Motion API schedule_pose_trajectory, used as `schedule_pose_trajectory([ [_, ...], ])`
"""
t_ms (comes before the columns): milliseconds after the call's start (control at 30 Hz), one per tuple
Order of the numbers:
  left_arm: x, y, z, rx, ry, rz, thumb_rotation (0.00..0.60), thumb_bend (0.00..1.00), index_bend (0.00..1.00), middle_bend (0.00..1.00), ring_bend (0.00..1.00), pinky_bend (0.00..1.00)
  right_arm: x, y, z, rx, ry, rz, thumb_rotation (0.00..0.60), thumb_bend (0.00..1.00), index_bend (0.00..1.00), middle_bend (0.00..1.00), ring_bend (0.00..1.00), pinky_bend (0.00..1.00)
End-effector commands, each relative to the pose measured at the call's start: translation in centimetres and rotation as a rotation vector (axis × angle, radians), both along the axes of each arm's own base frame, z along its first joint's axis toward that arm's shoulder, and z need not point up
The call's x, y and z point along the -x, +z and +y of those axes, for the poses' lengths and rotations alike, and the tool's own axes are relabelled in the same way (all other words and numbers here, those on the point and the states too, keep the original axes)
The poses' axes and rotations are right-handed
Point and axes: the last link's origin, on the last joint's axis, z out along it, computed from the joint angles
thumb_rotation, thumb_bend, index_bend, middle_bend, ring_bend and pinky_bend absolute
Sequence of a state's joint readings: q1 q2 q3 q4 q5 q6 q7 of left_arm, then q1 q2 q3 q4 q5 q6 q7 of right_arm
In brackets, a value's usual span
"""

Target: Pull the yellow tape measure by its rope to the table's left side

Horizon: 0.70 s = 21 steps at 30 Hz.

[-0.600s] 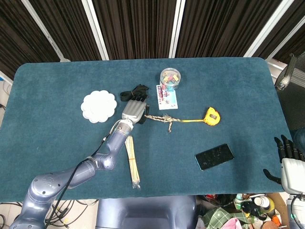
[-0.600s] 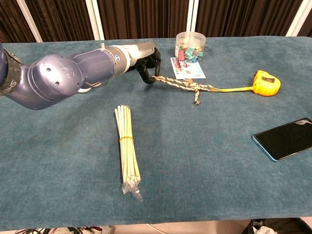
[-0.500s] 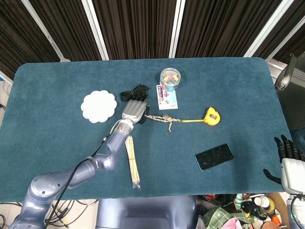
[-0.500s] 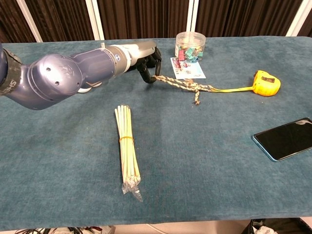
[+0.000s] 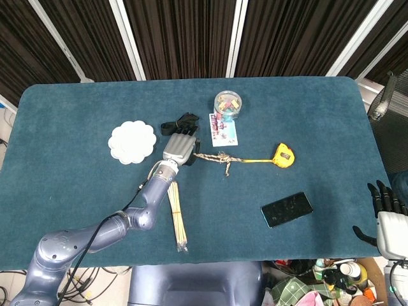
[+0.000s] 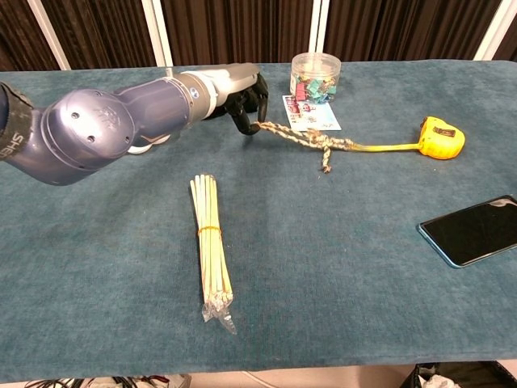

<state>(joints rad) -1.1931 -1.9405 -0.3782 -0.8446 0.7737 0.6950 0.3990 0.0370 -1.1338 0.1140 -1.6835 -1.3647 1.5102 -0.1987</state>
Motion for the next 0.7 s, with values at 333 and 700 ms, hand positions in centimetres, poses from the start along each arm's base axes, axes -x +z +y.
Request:
schedule_pose_trajectory([
  [333, 0.35, 0.1, -0.3, 0.022, 0.008, -0.011, 0.6, 0.5, 0.65, 0.1, 0.0, 0.0, 0.03, 0.07, 0.04, -0.004, 0.004, -0.001, 0.6, 0.07, 0.01, 0.0, 0.06, 0.16],
  [700, 0.4, 0.88, -0.82, 0.037, -0.017, -0.021, 0.6, 0.5, 0.66, 0.11, 0.0, 0.0, 0.02, 0.08, 0.08, 0.0, 0.005, 0.001, 0.6, 0.07, 0.01, 0.0, 0.06, 0.16],
])
